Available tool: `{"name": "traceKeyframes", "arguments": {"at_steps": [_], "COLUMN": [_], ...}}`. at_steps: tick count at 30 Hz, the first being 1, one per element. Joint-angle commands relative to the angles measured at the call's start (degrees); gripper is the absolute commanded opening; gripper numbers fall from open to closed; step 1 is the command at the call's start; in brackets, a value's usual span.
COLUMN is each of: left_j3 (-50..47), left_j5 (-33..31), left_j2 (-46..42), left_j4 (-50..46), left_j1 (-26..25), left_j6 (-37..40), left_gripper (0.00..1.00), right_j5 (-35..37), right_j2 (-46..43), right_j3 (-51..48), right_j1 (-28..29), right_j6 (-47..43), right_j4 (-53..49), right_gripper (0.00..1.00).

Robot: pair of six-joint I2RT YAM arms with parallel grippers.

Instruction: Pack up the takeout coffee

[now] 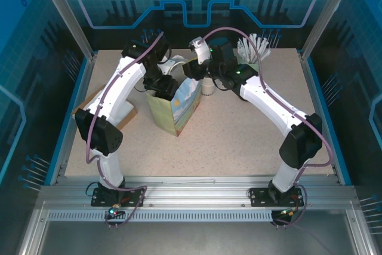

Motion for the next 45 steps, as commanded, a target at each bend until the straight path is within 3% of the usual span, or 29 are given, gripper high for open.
{"name": "traceKeyframes", "arguments": {"at_steps": [1,15,24,45], "left_j3": [-0.5,0.3,1.8,4.4], "left_j5": [1.4,2.2,3.6,2.8], "left_j2": [-2.7,-3.1,-0.8,4.5], "left_j4": [0.1,1.3,1.3,-1.0], "left_j1": [0.6,1.8,2.2,1.6], "left_j6": [1.3,0.9,0.9,3.6], "left_gripper": [0.39,0.39,0.39,0.38], "right_j5": [3.8,-3.1,-8.3,-12.1], "right_j2": [-0.7,-4.3,-5.9,-8.6], "right_j3": [0.7,-5.6,-9.8,-15.3], "right_j1": [-0.3,-4.2,-4.7,-5.4], "right_j6": [0.0,3.7,2.6,2.0], "right_j4": [-0.9,5.1,9.5,14.2], "right_gripper": [0.28,0.17,0.15,0.12]}}
